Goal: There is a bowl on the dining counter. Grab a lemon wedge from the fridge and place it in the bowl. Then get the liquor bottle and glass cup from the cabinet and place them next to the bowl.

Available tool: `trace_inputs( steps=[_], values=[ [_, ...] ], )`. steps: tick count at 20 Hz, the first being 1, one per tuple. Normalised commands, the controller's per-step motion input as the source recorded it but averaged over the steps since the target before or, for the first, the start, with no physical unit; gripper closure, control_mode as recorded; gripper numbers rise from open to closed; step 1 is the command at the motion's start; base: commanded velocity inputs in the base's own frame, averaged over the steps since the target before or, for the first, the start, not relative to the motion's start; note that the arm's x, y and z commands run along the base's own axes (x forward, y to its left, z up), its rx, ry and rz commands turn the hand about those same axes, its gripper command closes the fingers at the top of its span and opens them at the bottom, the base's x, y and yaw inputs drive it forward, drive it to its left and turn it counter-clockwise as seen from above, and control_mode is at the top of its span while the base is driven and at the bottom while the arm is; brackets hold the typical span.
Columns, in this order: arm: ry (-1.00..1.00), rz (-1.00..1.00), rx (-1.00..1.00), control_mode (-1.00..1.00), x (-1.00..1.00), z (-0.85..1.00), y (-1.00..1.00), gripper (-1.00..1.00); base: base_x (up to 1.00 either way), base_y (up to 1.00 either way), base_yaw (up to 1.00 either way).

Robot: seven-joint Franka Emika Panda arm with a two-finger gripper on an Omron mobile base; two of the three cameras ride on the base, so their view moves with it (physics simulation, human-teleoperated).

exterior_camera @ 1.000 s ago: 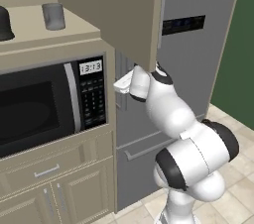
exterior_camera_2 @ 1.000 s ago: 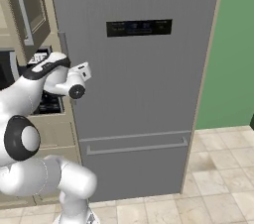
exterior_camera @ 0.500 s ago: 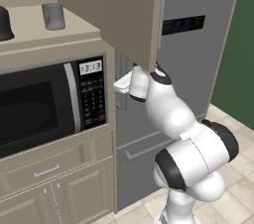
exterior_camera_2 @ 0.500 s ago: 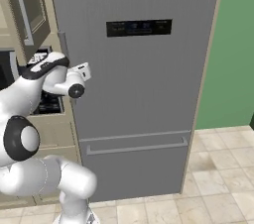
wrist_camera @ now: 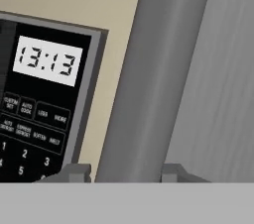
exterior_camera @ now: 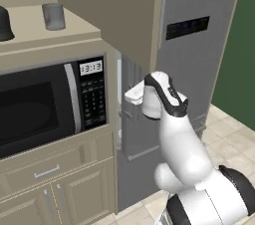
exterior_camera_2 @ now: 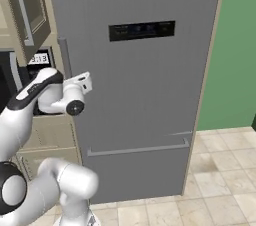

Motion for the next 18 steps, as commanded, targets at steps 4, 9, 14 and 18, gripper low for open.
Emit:
trace_inputs(
  steps=[4, 9, 14, 18],
  values=[
    [0.0, 0.0, 0.0, -1.0, -0.98, 0.16, -0.72, 1.0, 0.0, 0.0, 0.0],
    [0.0, 0.0, 0.0, -1.0, -0.79, 0.23, -0.83, 1.0, 0.0, 0.0, 0.0],
    [0.0, 0.01, 0.0, -1.0, -0.72, 0.22, -0.91, 1.0, 0.0, 0.0, 0.0],
    [0.0, 0.02, 0.0, -1.0, -0.67, 0.19, -0.88, 1.0, 0.0, 0.0, 0.0]
  ],
)
